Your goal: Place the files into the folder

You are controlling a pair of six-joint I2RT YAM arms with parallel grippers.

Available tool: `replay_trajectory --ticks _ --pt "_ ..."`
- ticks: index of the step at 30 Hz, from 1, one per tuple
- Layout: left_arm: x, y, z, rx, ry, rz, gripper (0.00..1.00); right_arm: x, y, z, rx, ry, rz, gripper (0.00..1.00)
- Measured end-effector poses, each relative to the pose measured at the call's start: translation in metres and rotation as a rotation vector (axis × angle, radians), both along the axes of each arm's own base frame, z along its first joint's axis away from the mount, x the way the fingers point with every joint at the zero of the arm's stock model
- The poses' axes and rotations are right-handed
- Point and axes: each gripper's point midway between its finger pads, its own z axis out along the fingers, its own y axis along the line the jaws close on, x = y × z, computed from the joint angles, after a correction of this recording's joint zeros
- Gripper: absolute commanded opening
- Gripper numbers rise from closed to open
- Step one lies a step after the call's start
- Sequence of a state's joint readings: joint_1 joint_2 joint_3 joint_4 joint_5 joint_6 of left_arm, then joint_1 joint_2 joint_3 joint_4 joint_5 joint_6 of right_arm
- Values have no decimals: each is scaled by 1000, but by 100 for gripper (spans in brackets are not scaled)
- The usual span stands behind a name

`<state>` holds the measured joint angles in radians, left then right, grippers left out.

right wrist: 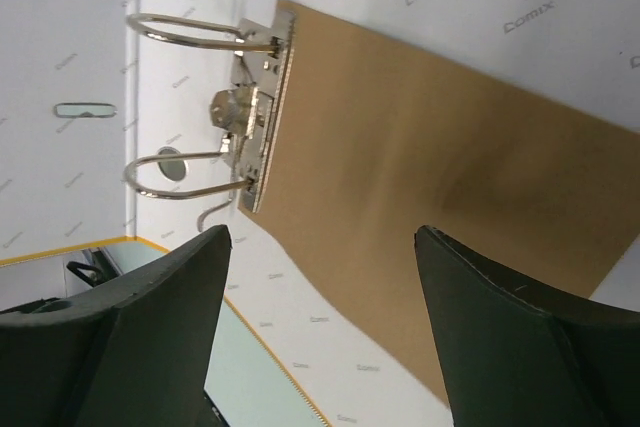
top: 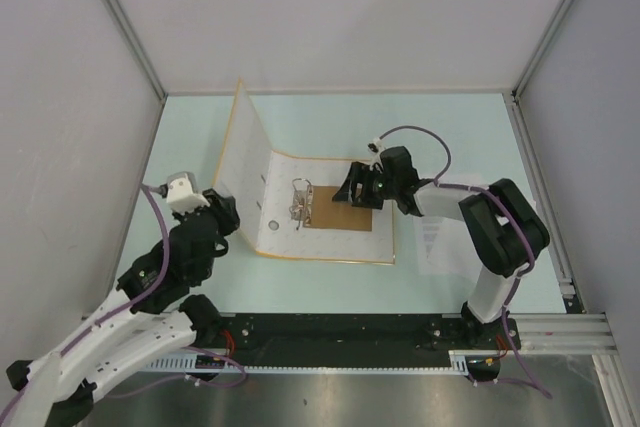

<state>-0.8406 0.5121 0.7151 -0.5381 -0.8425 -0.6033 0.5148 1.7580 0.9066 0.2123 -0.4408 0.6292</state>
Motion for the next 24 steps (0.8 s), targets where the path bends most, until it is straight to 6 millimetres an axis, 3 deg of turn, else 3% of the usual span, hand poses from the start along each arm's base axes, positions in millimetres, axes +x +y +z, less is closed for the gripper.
replay_trajectory --ticks 3,6,10,13,15,18,20,21,24 --pt "-5 19 -22 -8 91 92 90 -1 0 -12 -9 27 -6 75" --pt "-14 41 -37 -18 172 197 99 -2 3 -13 -12 28 -5 74" --pt "-23 55 -19 -81 161 243 93 -3 5 -15 -33 10 -12 70" --pt "-30 56 12 -178 95 217 78 -4 5 -13 -56 -8 -15 70" --pt "-33 44 42 -273 13 114 73 -4 7 -8 -62 -30 -15 70" --pt "-38 5 78 -356 -85 -132 66 -6 15 3 -46 -69 -1 68" --pt "-41 -21 97 -380 -128 -284 65 -8 23 8 -30 -88 15 63" --pt "-43 -35 105 -386 -146 -361 66 -9 28 10 -19 -94 21 55" --pt "-51 -69 123 -392 -179 -559 67 -11 48 20 34 -103 47 54"
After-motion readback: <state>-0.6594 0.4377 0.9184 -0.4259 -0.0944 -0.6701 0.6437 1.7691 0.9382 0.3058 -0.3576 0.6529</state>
